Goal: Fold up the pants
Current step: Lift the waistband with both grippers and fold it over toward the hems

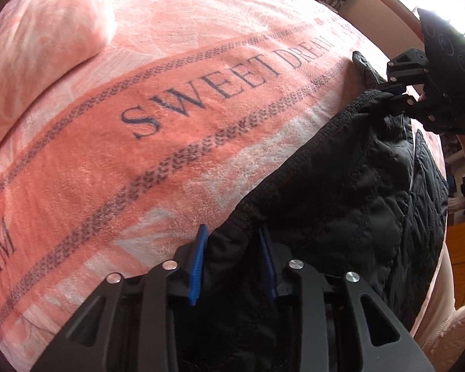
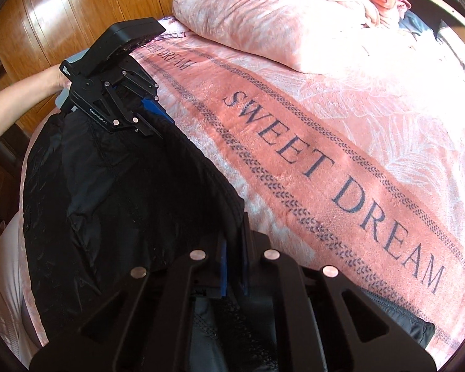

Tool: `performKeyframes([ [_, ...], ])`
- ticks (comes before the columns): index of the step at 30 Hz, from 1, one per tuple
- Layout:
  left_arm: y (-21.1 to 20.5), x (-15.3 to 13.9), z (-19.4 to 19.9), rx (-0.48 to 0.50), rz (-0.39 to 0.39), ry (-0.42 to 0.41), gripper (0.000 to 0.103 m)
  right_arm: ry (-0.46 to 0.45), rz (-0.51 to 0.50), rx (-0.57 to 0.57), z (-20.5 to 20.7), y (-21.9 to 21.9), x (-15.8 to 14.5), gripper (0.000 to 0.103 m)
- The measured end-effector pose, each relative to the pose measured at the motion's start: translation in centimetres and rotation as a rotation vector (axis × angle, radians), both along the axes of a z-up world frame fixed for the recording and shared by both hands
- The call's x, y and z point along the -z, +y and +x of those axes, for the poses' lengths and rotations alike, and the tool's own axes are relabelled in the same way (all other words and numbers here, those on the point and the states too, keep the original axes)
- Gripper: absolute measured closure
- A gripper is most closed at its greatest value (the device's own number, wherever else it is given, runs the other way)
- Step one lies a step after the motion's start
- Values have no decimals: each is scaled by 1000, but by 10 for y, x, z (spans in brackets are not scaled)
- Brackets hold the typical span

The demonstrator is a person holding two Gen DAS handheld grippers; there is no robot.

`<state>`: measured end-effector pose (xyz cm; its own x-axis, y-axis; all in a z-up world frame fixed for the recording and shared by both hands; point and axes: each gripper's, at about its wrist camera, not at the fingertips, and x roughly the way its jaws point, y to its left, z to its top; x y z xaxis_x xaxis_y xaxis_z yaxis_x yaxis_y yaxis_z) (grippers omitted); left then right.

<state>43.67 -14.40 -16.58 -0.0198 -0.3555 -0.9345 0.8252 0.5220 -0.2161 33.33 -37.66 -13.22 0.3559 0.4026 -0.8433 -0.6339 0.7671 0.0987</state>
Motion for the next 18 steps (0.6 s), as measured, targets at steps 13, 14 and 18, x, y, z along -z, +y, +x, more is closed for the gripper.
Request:
performKeyframes([
  [13, 16, -101, -126, -54, 1, -428, 92, -195, -21, 134, -101, 15, -61, 96],
  [14, 20, -109, -141, -59, 1, -459, 92, -223, -30, 136, -117, 18, -68, 96],
  [18, 29, -127, -192, -104, -12, -504, 93, -288, -42, 140, -178, 28, -82, 96],
])
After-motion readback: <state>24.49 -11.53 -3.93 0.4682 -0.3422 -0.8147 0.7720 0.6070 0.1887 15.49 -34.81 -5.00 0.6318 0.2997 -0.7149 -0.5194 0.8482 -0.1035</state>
